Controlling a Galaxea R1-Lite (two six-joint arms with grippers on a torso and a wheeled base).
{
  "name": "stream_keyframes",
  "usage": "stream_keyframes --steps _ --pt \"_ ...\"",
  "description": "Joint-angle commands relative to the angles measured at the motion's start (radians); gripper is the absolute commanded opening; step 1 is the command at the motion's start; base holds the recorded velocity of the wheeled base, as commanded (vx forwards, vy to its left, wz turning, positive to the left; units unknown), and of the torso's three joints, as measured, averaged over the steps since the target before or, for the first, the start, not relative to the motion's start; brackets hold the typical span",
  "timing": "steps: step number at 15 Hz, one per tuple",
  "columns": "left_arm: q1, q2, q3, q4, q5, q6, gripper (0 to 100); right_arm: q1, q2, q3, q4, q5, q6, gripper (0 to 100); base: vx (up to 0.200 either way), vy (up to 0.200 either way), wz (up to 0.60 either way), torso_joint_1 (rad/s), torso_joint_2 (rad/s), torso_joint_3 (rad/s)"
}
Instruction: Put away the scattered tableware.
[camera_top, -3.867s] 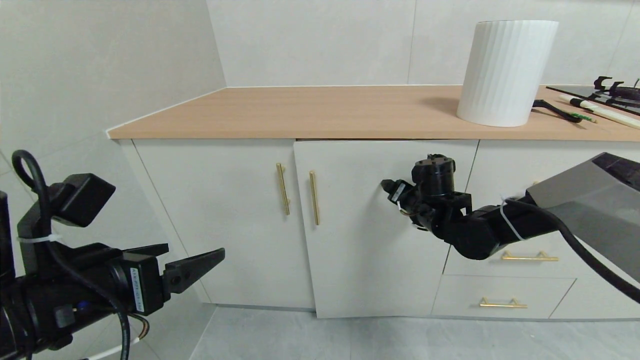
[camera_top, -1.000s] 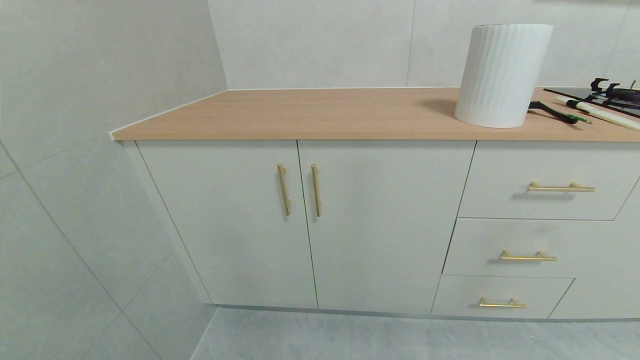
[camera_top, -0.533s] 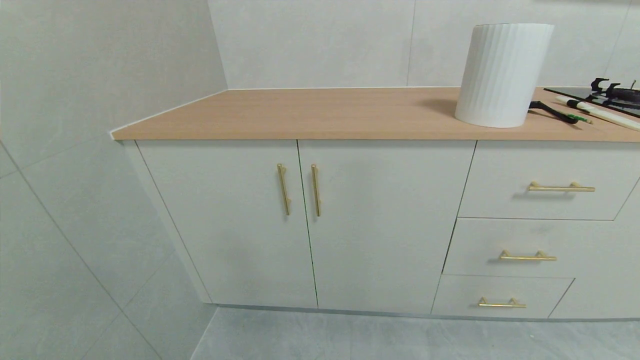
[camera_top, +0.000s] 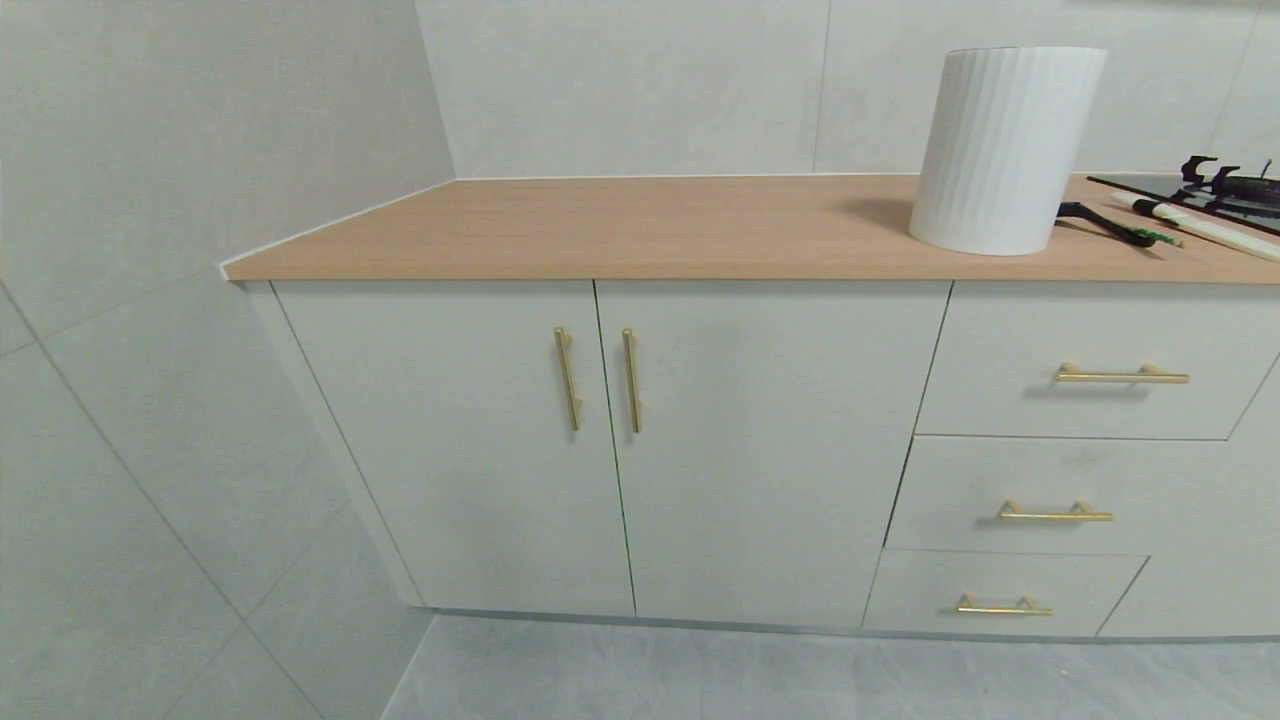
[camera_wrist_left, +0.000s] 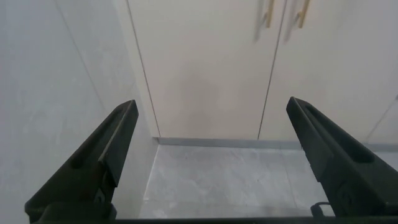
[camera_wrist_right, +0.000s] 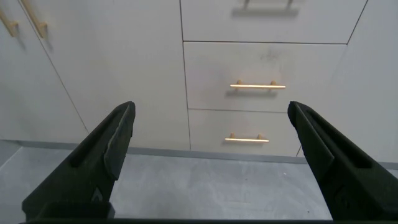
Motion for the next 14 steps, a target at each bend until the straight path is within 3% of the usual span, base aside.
stream_keyframes --steps 1,4,13,14 --pt "-0.001 0.000 0.000 0.000 0.001 -0.012 100 0.000 0.002 0.000 0.002 0.000 0.000 100 0.000 0.000 0.00 0.000 0.00 0.000" --pt "-0.001 0.002 0.000 0.000 0.001 -0.039 100 0.000 0.002 0.000 0.002 0.000 0.001 100 0.000 0.000 0.00 0.000 0.00 0.000" --pt "-0.001 0.002 0.000 0.000 0.001 -0.045 100 0.000 0.002 0.000 0.002 0.000 0.003 100 0.000 0.000 0.00 0.000 0.00 0.000" --pt "-0.001 0.000 0.000 0.000 0.001 -0.045 100 0.000 0.002 0.000 0.002 0.000 0.003 100 0.000 -0.200 0.00 0.002 0.00 0.007"
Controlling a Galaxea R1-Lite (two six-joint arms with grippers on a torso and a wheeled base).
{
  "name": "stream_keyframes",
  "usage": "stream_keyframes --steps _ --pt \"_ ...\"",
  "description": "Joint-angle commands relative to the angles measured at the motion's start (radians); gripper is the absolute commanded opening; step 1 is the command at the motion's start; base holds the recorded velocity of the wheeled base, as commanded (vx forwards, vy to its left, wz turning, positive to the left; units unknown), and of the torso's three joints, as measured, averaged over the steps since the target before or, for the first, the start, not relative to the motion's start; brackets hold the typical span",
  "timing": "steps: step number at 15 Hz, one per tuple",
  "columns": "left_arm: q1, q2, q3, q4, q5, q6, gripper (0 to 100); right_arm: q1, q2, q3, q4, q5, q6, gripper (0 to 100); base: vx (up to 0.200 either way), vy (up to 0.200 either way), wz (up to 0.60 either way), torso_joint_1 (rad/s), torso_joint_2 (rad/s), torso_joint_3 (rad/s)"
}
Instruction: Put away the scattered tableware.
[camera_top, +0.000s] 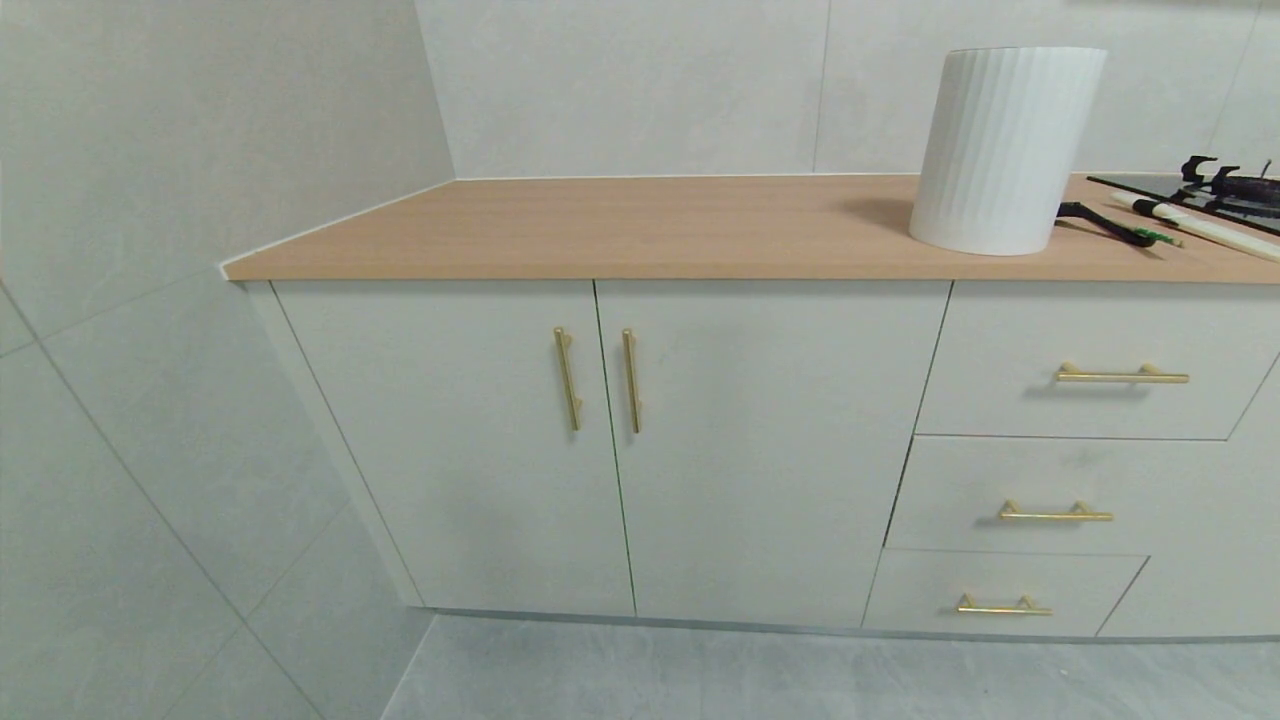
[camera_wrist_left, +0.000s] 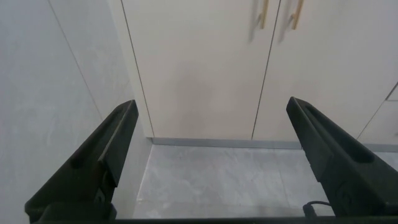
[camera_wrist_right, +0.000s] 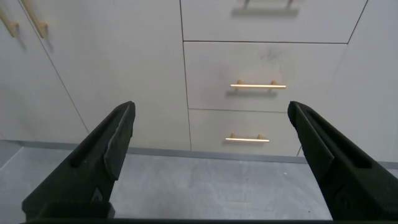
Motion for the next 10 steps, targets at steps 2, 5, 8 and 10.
stream_keyframes --steps 2,5,8,10 --pt "0.000 0.000 0.000 0.000 0.000 0.000 100 0.000 0.002 0.000 0.000 0.000 0.001 100 0.000 -0.200 0.00 0.002 0.00 0.000" --pt "0.000 0.002 0.000 0.000 0.000 -0.002 100 0.000 0.002 0.000 0.000 0.000 0.001 100 0.000 -0.200 0.00 0.007 0.00 0.002" --pt "0.000 0.002 0.000 0.000 0.000 -0.002 100 0.000 0.002 0.000 0.000 0.000 0.003 100 0.000 -0.200 0.00 0.001 0.00 -0.001" --pt "0.000 0.002 0.000 0.000 0.000 -0.003 100 0.000 0.002 0.000 0.000 0.000 0.003 100 0.000 -0.100 0.00 0.004 0.00 0.004"
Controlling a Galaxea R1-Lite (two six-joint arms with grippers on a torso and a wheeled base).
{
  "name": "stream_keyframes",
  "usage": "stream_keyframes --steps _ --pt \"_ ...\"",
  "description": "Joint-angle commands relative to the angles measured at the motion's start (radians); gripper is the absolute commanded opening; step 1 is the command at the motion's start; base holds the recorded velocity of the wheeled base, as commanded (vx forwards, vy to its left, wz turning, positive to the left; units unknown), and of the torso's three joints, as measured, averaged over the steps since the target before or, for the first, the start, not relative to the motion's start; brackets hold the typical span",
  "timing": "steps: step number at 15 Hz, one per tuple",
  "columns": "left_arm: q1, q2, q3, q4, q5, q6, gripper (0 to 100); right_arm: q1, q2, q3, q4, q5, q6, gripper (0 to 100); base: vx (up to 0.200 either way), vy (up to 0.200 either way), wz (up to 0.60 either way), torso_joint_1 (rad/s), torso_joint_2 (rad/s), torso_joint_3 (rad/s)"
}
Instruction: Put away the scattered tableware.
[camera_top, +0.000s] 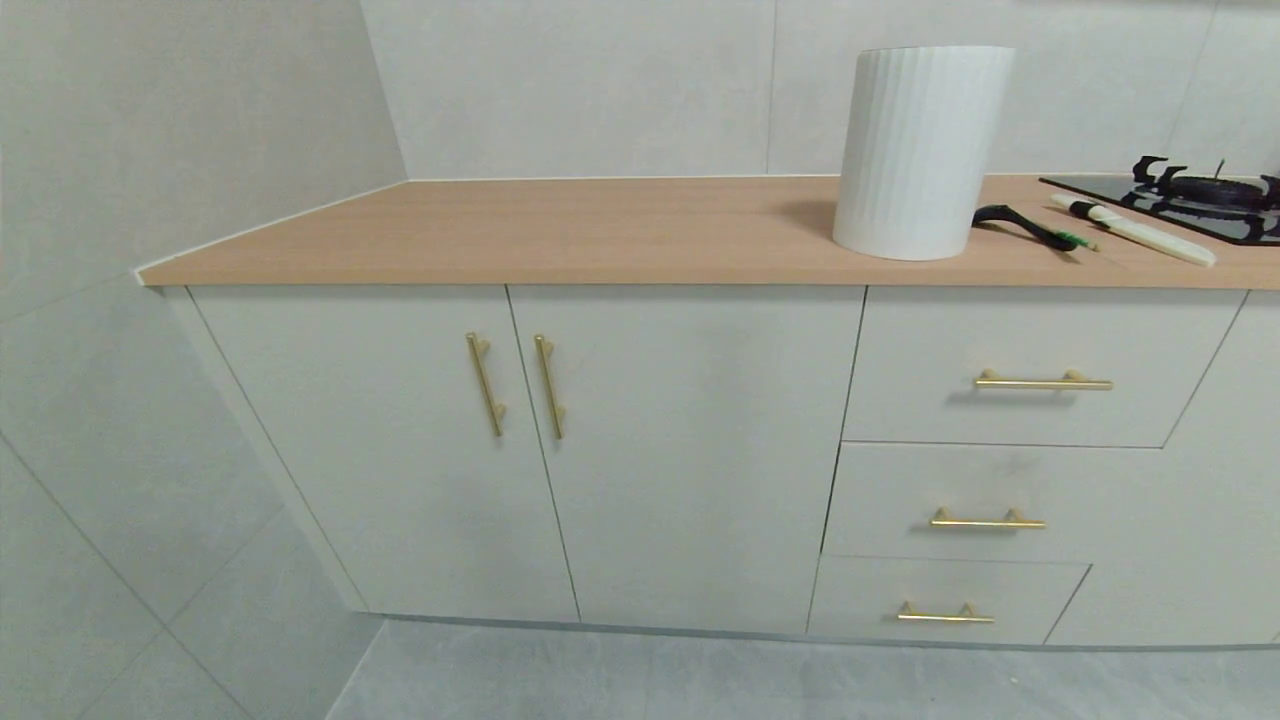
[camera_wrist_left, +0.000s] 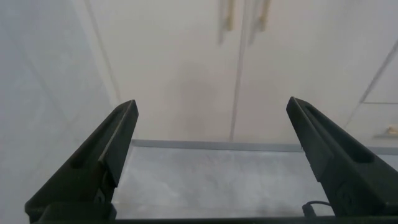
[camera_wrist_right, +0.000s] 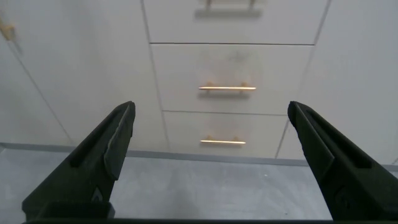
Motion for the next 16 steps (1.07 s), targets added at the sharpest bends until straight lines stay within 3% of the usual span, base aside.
stream_keyframes --steps 1,6,9,16 --pt "0.000 0.002 0.000 0.000 0.000 0.000 100 0.000 0.002 0.000 0.000 0.000 0.000 100 0.000 0.000 0.00 0.000 0.00 0.000" --pt "0.000 0.002 0.000 0.000 0.000 0.000 100 0.000 0.000 0.000 0.000 -0.001 0.000 100 0.000 0.000 0.00 0.000 0.00 0.000" --pt "0.000 0.002 0.000 0.000 0.000 0.000 100 0.000 0.000 0.000 -0.002 -0.001 0.000 100 0.000 0.000 -0.60 0.002 0.00 0.001" --pt "0.000 0.002 0.000 0.000 0.000 0.000 100 0.000 0.000 0.000 0.000 -0.001 0.000 100 0.000 0.000 0.00 0.000 0.00 0.000"
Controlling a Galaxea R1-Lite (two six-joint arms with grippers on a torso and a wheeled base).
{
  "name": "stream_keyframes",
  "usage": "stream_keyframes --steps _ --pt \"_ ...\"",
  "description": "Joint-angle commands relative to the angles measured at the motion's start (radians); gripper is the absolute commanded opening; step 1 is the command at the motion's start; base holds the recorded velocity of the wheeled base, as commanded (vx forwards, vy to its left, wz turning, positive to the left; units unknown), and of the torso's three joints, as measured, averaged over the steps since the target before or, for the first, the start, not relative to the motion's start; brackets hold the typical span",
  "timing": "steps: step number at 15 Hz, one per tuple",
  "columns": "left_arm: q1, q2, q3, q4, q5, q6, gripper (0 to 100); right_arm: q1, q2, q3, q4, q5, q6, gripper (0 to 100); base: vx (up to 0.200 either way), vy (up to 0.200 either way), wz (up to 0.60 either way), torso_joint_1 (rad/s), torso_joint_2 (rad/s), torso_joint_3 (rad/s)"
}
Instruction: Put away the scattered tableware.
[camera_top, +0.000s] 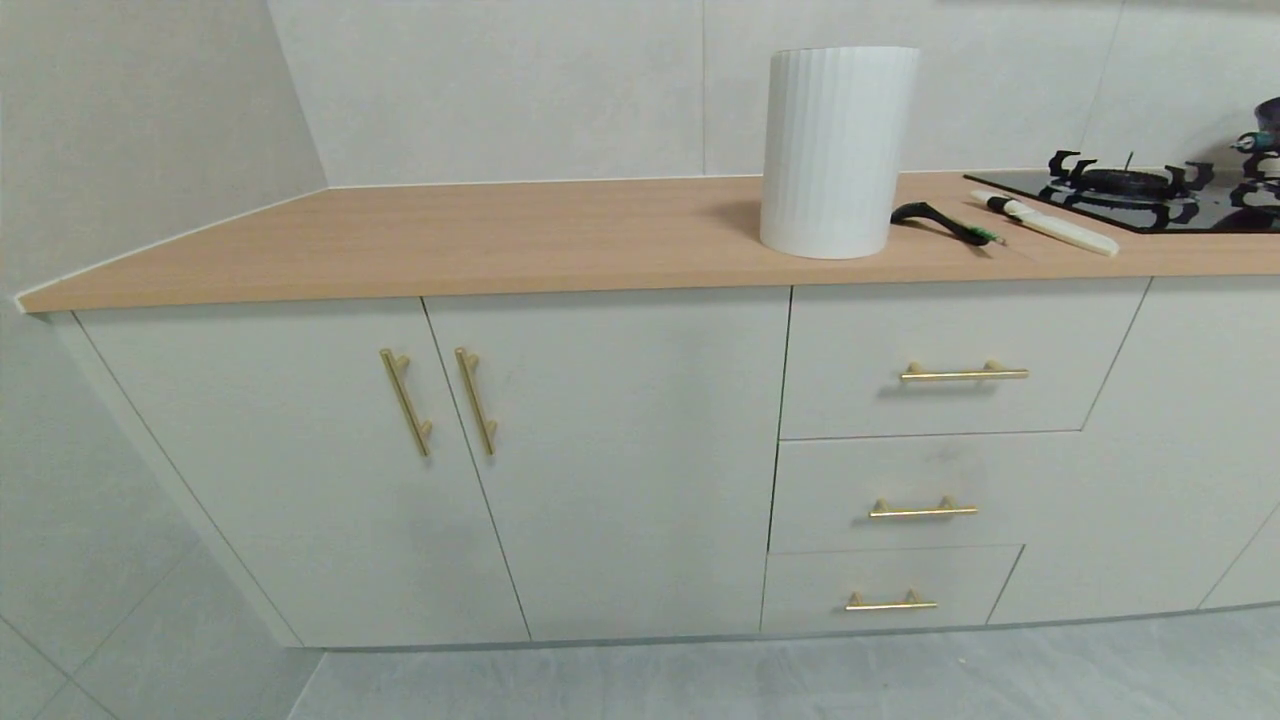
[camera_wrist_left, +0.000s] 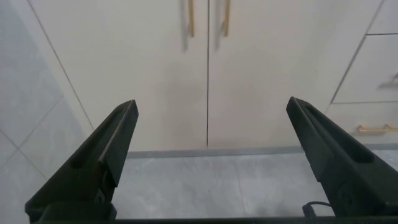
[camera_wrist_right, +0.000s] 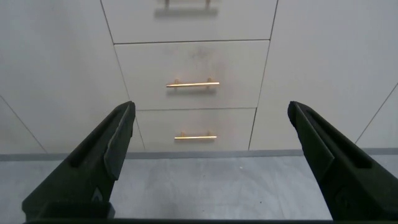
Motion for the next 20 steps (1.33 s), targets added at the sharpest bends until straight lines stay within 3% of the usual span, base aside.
stream_keyframes --steps 1,3,9,20 --pt "0.000 0.002 0.000 0.000 0.000 0.000 100 0.000 0.001 0.000 0.000 0.000 0.000 100 0.000 0.000 0.00 0.000 0.00 0.000" --pt "0.000 0.002 0.000 0.000 0.000 0.000 100 0.000 0.001 0.000 0.000 0.002 0.000 100 0.000 0.000 0.00 0.000 0.00 0.000" --pt "0.000 0.000 0.000 0.000 0.000 0.000 100 0.000 0.001 0.000 0.000 0.000 0.000 100 0.000 -0.200 0.00 0.002 0.00 0.003" --pt "0.000 0.002 0.000 0.000 0.000 0.000 100 0.000 0.001 0.000 0.000 0.000 0.000 100 0.000 0.000 0.00 0.000 0.00 0.000"
